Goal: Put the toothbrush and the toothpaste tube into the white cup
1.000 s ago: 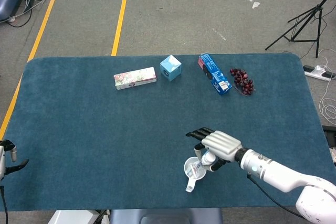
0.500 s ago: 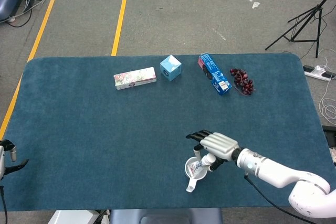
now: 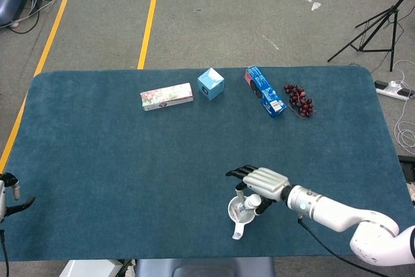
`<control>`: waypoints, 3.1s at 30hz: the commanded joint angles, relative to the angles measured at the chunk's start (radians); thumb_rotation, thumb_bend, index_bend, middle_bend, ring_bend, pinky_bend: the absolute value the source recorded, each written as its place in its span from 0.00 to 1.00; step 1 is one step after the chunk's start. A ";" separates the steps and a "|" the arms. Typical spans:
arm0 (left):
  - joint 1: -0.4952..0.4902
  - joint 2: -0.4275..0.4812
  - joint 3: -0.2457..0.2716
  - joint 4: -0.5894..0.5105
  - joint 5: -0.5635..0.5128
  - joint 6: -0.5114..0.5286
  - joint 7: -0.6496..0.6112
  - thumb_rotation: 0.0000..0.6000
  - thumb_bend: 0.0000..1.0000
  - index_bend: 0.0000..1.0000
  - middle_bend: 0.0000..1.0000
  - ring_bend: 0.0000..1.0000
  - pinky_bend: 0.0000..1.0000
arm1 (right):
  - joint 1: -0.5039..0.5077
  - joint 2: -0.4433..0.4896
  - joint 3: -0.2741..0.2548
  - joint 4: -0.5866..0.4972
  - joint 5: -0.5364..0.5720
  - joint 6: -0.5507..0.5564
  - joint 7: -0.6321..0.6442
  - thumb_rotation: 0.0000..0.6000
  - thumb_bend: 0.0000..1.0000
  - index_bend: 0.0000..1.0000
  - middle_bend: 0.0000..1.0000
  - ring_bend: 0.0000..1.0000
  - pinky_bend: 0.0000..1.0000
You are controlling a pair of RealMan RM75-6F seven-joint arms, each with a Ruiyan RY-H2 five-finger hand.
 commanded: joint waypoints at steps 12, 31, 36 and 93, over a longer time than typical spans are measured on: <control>0.002 0.002 0.000 -0.005 0.003 0.003 -0.002 1.00 0.00 0.79 0.51 0.38 0.37 | 0.013 -0.011 -0.014 0.007 0.002 -0.009 0.003 1.00 0.27 0.63 0.07 0.00 0.05; 0.003 0.006 0.001 -0.009 0.006 0.004 -0.005 1.00 0.00 0.79 0.51 0.38 0.37 | 0.027 -0.029 -0.026 0.021 -0.002 -0.011 0.018 1.00 0.25 0.49 0.06 0.00 0.06; 0.003 0.007 0.001 -0.010 0.006 0.004 -0.005 1.00 0.00 0.79 0.51 0.38 0.37 | 0.029 -0.028 -0.027 0.017 -0.006 -0.006 0.021 1.00 0.24 0.47 0.05 0.00 0.05; -0.003 0.003 0.011 -0.022 0.022 0.003 0.021 1.00 0.00 0.79 0.51 0.38 0.37 | -0.254 0.203 -0.019 -0.180 0.139 0.506 -0.626 1.00 0.18 0.38 0.05 0.00 0.05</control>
